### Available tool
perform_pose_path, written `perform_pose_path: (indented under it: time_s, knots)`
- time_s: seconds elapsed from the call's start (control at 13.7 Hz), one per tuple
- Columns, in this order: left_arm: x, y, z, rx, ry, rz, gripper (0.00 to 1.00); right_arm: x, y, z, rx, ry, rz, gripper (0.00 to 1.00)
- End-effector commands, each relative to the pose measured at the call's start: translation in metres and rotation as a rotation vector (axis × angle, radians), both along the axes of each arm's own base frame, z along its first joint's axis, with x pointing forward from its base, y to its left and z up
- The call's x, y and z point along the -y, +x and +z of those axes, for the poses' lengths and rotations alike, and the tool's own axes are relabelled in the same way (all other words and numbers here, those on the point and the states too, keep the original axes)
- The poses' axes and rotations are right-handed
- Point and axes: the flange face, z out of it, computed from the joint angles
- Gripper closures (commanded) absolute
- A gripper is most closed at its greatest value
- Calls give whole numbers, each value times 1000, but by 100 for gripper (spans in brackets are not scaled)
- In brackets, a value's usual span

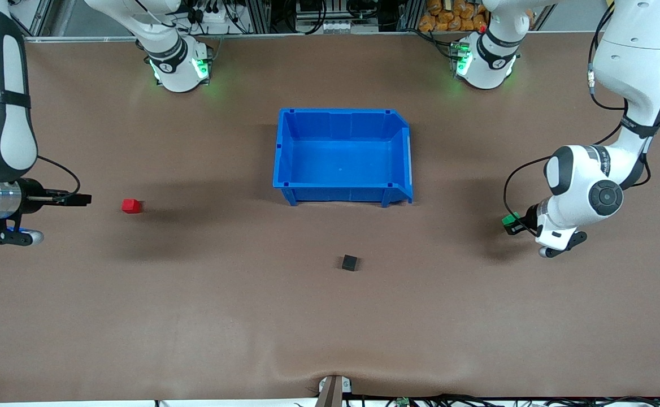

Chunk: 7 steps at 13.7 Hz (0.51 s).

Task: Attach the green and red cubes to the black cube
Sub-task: 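Lift the green cube with the left gripper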

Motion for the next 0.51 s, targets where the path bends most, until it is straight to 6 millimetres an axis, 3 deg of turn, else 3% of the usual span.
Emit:
perform_pose_path:
  time_s: [0.0, 0.44]
  knots:
    - [-6, 3, 0, 9, 9, -5, 51, -2, 2, -6, 5, 12, -16, 0]
    - [-5, 3, -1, 7, 9, -7, 54, -1, 5, -20, -2, 17, -20, 0]
